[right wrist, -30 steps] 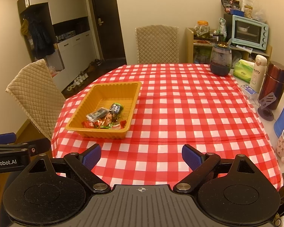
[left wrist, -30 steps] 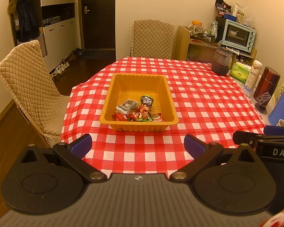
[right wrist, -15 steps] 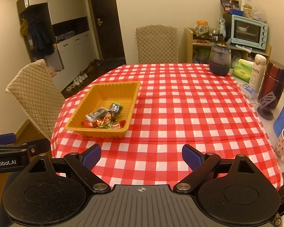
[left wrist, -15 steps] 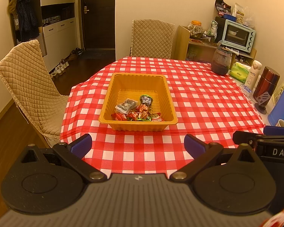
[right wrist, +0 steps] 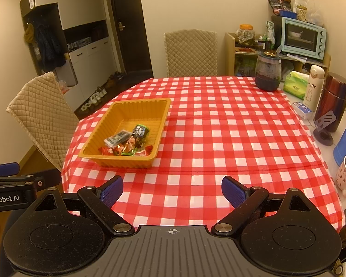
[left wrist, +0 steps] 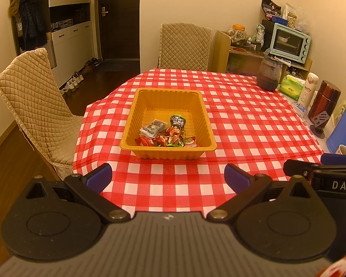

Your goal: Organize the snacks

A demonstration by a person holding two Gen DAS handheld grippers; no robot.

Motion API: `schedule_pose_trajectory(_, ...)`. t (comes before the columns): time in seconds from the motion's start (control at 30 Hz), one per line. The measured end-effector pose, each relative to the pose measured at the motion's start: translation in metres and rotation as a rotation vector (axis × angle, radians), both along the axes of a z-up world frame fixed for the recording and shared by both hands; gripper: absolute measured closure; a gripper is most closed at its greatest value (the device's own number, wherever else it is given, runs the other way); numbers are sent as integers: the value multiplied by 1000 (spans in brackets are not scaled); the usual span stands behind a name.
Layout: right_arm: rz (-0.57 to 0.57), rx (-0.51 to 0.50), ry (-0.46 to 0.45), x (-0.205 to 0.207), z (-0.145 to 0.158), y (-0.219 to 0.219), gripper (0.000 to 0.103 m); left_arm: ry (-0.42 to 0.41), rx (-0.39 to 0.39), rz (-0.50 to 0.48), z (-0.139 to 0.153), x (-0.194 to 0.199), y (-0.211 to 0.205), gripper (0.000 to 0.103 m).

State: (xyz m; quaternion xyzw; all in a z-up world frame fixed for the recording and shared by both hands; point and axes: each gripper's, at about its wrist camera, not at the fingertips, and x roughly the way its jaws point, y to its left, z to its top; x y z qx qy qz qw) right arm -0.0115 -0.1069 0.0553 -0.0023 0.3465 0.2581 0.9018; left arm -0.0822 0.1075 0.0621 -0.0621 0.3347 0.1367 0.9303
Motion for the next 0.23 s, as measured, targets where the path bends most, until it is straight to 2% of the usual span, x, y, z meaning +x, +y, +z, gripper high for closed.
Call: schedule_pose_trajectory(0.23, -1, 0, -1, 0, 0, 0, 11, -26, -13, -17, -2, -3, -2, 0)
